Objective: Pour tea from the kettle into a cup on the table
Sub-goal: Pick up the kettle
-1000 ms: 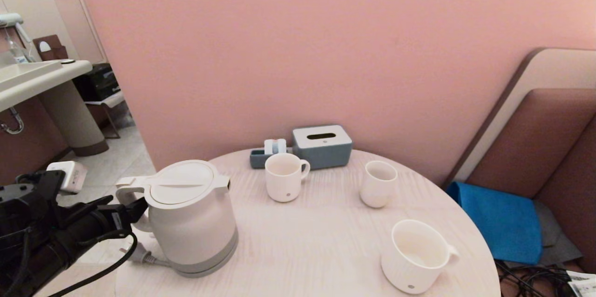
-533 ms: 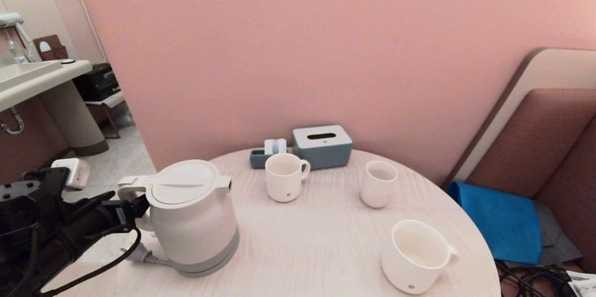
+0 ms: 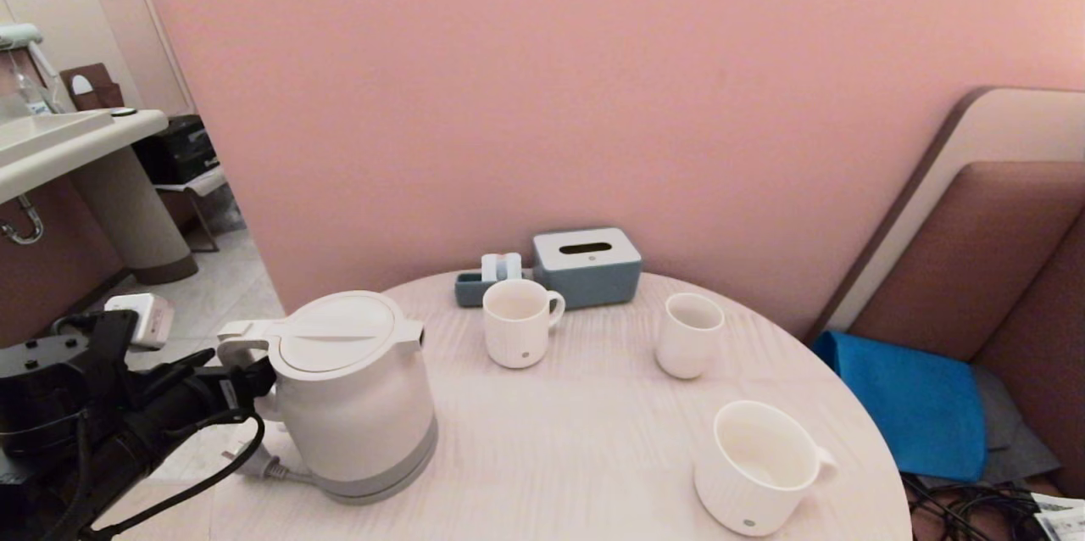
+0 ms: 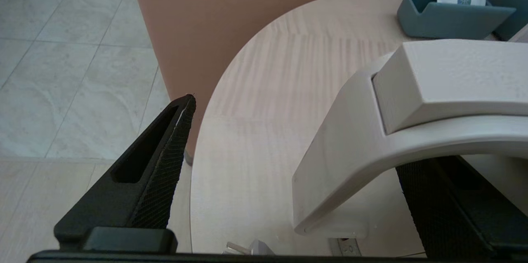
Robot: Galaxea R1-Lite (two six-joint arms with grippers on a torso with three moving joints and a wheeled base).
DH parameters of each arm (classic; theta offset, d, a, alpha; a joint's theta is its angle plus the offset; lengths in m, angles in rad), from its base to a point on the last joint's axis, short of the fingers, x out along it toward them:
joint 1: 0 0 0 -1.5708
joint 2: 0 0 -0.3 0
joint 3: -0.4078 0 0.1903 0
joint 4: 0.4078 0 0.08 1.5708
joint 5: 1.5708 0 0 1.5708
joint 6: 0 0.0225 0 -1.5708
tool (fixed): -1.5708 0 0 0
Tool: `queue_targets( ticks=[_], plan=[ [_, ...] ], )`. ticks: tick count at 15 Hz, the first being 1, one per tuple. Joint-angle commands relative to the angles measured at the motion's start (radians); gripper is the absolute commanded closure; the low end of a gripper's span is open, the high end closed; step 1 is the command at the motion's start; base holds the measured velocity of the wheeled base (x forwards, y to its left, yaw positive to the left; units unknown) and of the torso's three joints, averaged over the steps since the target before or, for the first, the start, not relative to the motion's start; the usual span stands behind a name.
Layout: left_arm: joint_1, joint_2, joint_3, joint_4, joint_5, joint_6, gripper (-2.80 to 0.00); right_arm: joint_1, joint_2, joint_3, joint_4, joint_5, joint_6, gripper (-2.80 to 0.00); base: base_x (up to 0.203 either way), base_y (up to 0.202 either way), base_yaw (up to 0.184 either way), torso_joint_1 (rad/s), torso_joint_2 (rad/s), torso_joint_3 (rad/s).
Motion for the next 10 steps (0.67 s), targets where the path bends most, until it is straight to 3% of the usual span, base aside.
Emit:
queue_targets(
  ticks=[1, 10],
  plan=[
    [0.0, 0.001, -0.002, -0.008, -0.001, -0.001, -2.8, 0.0, 0.0, 0.0, 0.0, 0.001, -0.001, 0.0, 0.0, 0.0, 0.0, 0.0, 0.0, 0.0],
    [0.0, -0.005, -0.011, -0.008, -0.002, -0.002, -2.8, 0.0, 0.0, -0.001, 0.0, 0.001, -0.002, 0.0, 0.0, 0.0, 0.0, 0.0, 0.0, 0.0]
  ],
)
